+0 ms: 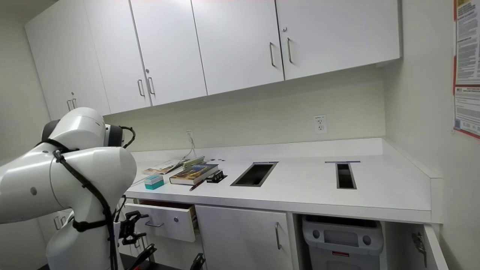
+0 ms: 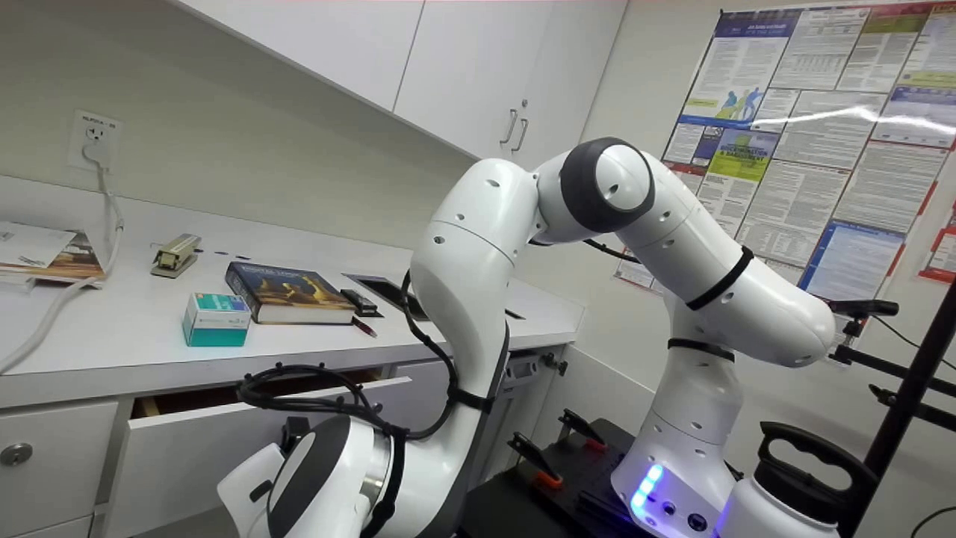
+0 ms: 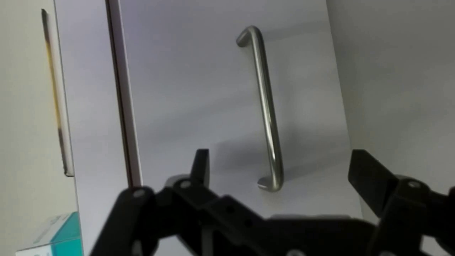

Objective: Open the drawer below the book

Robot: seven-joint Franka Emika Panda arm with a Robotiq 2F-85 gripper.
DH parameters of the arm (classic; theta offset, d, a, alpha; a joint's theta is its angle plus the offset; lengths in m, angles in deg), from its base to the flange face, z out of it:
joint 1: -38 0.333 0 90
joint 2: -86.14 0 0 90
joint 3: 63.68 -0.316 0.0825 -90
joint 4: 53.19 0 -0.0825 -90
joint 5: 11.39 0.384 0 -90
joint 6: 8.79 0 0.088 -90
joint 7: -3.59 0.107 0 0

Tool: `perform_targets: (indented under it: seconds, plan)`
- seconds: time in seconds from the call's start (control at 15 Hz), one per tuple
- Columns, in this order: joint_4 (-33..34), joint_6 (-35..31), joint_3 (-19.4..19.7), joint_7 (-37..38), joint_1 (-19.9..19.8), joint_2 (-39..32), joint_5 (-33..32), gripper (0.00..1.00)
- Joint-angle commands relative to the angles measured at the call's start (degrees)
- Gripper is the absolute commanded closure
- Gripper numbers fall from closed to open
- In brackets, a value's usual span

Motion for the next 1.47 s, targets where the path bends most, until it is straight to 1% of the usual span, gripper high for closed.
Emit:
perform_targets:
  seconds: [0.0, 0.07, 0.13, 0.67, 0.8, 0.93, 1.0, 1.07, 1.4]
  plan:
    - [2.0, 3.1, 0.6, -0.8, 0.9, -1.2, -1.0, 0.00]
    - [2.3, 3.7, 0.7, -0.9, 0.9, -1.5, -1.1, 0.25]
    - [2.5, 4.4, 0.7, -0.9, 1.0, -1.6, -1.1, 0.26]
    - [2.7, 7.6, 0.3, 0.2, 1.1, -2.7, -0.6, 0.88]
    - [3.0, 7.8, 0.2, 0.5, 1.2, -3.4, -0.3, 0.99]
    - [3.3, 8.5, -0.1, 1.0, 1.5, -4.0, 0.0, 1.00]
    - [3.4, 9.0, -0.3, 1.7, 1.8, -4.2, 0.2, 0.97]
    - [3.4, 9.5, -0.7, 2.1, 2.2, -4.4, 0.6, 0.97]
    - [2.8, 13.7, -3.2, 5.8, 5.0, -5.4, 4.0, 0.97]
